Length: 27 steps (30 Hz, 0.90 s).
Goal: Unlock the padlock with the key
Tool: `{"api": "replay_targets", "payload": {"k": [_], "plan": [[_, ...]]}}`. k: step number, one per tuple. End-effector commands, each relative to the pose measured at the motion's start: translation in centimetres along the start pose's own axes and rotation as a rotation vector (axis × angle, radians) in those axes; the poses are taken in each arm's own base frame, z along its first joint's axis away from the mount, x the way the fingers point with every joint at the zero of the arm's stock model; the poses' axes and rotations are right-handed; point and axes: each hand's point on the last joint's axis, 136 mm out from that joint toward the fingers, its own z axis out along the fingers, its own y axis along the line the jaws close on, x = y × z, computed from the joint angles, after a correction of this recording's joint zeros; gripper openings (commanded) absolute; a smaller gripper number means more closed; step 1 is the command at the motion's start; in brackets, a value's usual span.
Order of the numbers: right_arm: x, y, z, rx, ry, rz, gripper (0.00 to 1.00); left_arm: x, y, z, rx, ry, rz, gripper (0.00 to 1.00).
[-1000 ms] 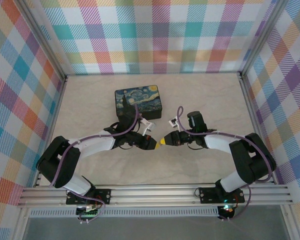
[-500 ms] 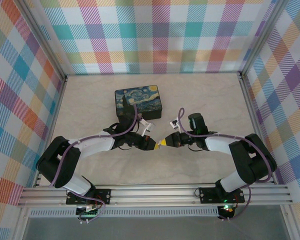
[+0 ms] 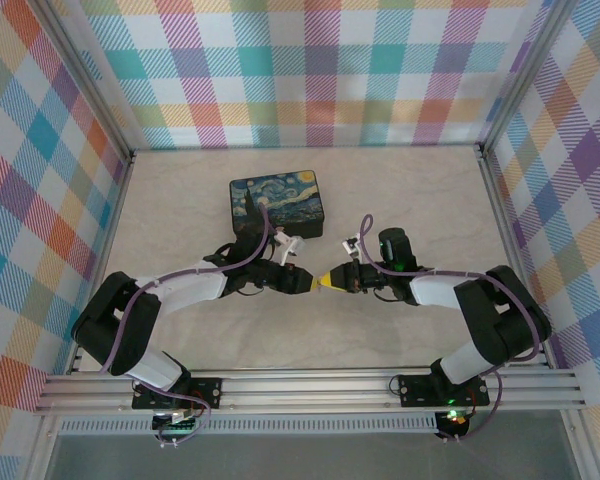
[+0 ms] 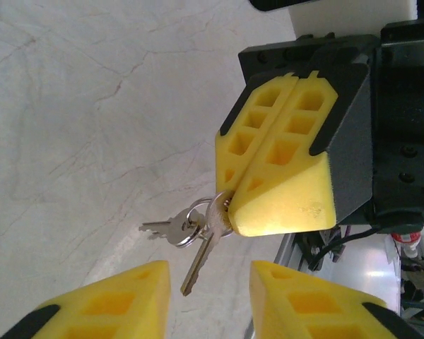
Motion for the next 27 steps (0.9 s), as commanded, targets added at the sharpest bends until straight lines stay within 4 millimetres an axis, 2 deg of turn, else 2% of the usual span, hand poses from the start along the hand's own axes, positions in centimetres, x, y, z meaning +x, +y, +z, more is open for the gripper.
{"api": "replay_targets", "payload": {"k": [1,8,12,19,27], "plan": [[-0.7,0.0,0.2,-0.005,-0.023,0.028,0.0,-0.6,0.3,-0.3,-0.01,-0.041,-0.011,0.38],[-1.3,0.3,0.3,-0.034,-0.054,0.057,0.0,-1.1,1.0,-0.3,-0.022,-0.079,-0.05,0.41],[-1.7,0.5,0.4,-0.057,-0.073,0.078,0.0,-1.9,0.5,-0.5,0.018,-0.126,-0.08,0.41],[-1.9,0.5,0.8,-0.065,-0.073,0.087,0.0,-1.5,0.7,-0.4,0.019,-0.118,-0.082,0.41],[-1.4,1.2,1.8,-0.058,-0.039,0.064,0.01,-1.7,0.3,-0.8,0.025,-0.128,-0.068,0.33]]}}
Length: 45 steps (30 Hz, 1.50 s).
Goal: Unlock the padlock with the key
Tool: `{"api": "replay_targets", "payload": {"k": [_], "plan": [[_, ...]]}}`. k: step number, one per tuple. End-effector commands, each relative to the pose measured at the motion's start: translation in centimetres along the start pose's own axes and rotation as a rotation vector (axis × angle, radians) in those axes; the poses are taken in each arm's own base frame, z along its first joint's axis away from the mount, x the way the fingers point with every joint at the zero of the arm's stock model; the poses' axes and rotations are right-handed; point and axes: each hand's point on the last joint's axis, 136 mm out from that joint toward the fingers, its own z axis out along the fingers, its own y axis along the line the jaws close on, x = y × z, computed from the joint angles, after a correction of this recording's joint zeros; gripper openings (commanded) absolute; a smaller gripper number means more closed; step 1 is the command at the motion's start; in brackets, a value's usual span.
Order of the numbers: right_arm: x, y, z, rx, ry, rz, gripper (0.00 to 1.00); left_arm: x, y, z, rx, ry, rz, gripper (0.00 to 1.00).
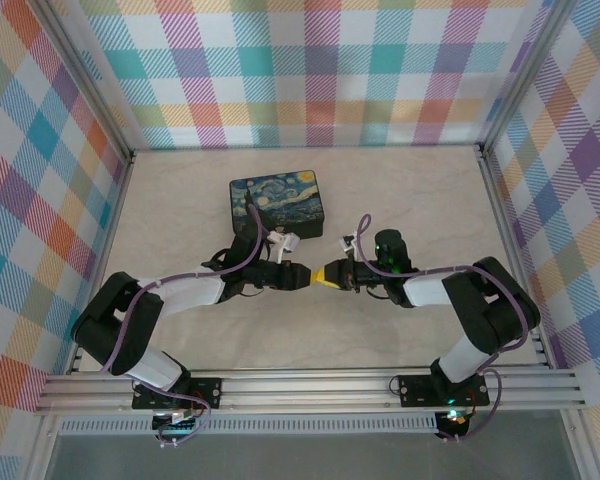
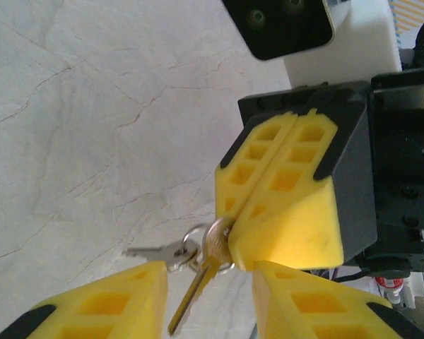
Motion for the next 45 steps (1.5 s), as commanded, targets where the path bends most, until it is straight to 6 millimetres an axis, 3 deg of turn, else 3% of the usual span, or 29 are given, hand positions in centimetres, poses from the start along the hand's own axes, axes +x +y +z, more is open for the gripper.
{"api": "replay_targets", "payload": {"k": [1,5,10,16,29,45], "plan": [[-0.2,0.8,0.4,-0.01,0.007,-0.038,0.01,-0.7,-0.7,-0.6,0.019,-0.028,0.028,0.31],[0.0,0.6,0.2,0.004,0.003,-0.043,0.01,-0.5,-0.8,-0.8,0.016,-0.019,0.04,0.26],[0.0,0.5,0.0,0.019,-0.011,-0.052,0.01,-0.2,-0.3,-1.3,0.004,-0.021,0.031,0.29],[-0.3,0.8,0.0,0.007,-0.018,-0.053,0.02,-0.1,-0.5,-1.6,0.012,-0.025,0.035,0.27],[-0.7,2.2,0.1,-0.041,-0.024,-0.075,0.02,0.0,-0.4,-1.2,0.032,-0.012,0.025,0.31],[-0.1,1.0,0.4,-0.023,0.003,-0.078,0.04,0.2,-0.5,-1.3,0.026,-0.004,0.048,0.0]]}}
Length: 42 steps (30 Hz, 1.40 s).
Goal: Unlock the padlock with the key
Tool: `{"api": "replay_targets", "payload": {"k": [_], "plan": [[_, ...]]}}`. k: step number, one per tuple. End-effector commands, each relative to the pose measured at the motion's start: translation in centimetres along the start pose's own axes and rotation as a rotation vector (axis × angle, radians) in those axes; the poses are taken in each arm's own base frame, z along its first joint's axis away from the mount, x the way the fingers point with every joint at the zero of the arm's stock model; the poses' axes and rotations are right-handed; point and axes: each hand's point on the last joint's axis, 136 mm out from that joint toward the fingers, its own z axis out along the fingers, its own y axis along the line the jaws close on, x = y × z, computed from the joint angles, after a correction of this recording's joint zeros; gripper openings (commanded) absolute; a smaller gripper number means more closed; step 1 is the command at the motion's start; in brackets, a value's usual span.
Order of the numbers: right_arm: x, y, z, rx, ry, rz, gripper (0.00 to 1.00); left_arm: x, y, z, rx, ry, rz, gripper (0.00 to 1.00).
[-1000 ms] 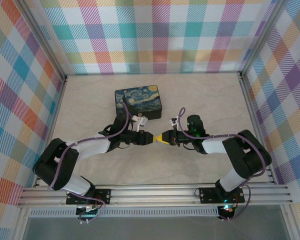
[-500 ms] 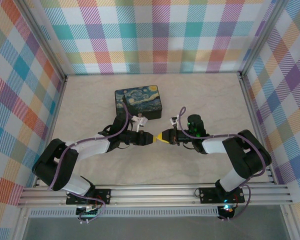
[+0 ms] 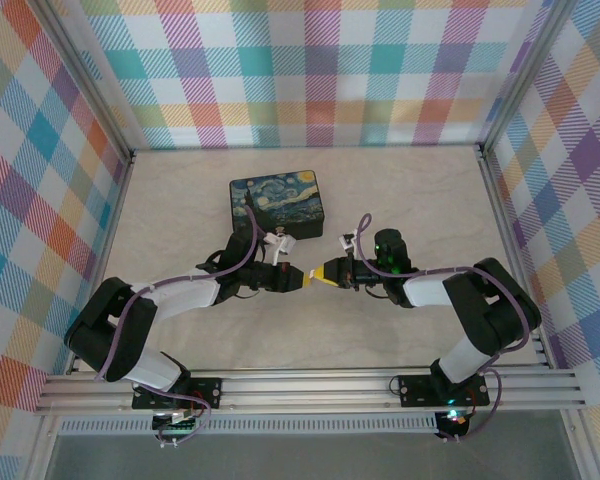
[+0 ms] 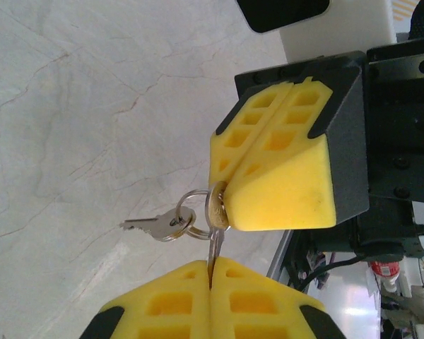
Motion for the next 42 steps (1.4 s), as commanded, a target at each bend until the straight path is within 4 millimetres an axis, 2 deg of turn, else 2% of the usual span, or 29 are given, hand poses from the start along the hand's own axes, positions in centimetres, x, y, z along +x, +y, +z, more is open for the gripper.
{"api": "replay_targets", "payload": {"k": [1,5,8,11,14,18,23,34,39,42], "plan": [[0.7,0.4,0.3,-0.019,0.039,-0.057,0.06,-0.5,-0.3,-0.3,0.01,-0.015,0.034,0.0],[1.3,-0.2,-0.3,0.016,0.05,-0.086,0.12,-0.1,-0.3,-0.1,0.018,0.011,0.029,0.0],[1.5,-0.6,-1.7,0.066,0.048,-0.1,0.22,0.1,-0.5,0.0,0.033,0.033,0.032,0.0],[1.2,0.1,-3.4,0.106,0.039,-0.168,0.32,0.2,-1.2,0.0,0.055,0.056,0.043,0.0],[0.8,1.5,-4.0,0.118,0.053,-0.263,0.39,0.2,-1.9,0.1,0.071,0.079,0.06,0.0],[0.6,3.1,-3.9,0.081,0.106,-0.384,0.41,0.0,-2.6,0.3,0.091,0.102,0.078,0.0],[0.9,3.9,-3.7,0.024,0.154,-0.48,0.45,0.0,-3.0,0.6,0.117,0.132,0.084,0.0],[0.1,2.3,-2.4,0.016,0.199,-0.464,0.46,0.1,-3.9,0.3,0.142,0.149,0.102,0.0],[-0.1,2.6,-2.2,-0.007,0.202,-0.46,0.45,0.3,-3.9,0.3,0.143,0.153,0.103,0.0],[0.0,2.8,-2.2,-0.021,0.208,-0.458,0.4,0.3,-4.0,0.2,0.143,0.152,0.105,0.0]]}}
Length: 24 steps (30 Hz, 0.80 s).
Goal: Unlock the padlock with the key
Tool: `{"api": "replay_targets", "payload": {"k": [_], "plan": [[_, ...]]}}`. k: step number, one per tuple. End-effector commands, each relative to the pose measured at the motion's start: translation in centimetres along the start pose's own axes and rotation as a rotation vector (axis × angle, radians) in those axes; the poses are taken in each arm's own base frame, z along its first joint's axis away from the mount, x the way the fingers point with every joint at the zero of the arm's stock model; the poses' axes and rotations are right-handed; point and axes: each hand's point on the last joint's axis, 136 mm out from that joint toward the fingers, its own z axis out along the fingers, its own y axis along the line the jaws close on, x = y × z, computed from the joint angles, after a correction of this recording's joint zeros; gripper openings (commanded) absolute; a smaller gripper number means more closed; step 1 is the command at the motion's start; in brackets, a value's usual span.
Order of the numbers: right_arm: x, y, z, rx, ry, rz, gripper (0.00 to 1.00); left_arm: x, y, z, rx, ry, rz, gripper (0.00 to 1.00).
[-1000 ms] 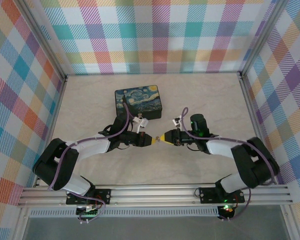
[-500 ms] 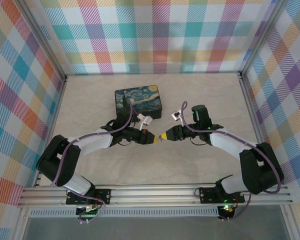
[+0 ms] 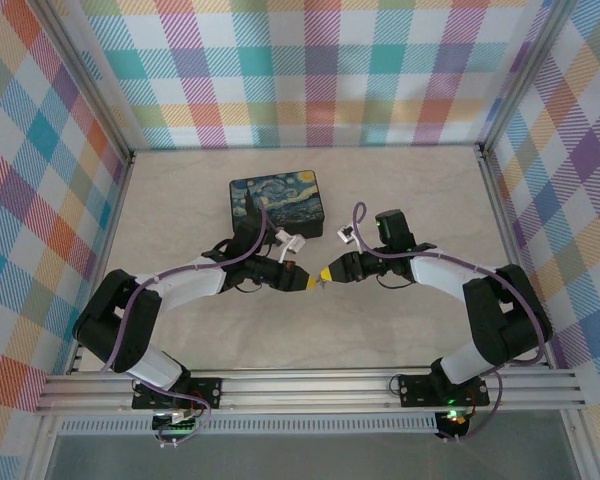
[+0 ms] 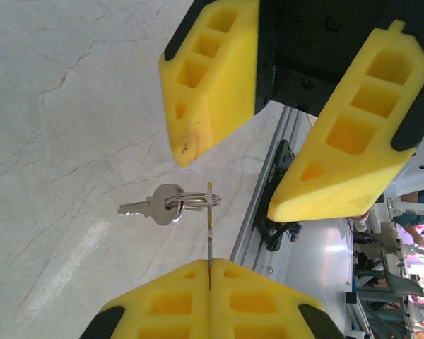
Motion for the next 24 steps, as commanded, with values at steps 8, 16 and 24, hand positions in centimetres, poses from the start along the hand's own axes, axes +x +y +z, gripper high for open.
{"api": "replay_targets", "payload": {"k": [8,16,24], "plan": [[-0.62,0.96,0.12,-0.066,0.007,-0.036,0.36,-0.74,-1.87,-0.33,0.041,-0.003,0.059,0.0],[-0.85,0.28,0.36,-0.048,0.009,-0.03,0.36,-0.67,-2.28,-0.6,0.042,-0.005,0.07,0.0],[-0.88,1.01,0.37,-0.091,0.011,-0.034,0.28,-0.79,-2.46,-0.62,0.048,-0.006,0.075,0.0]]}}
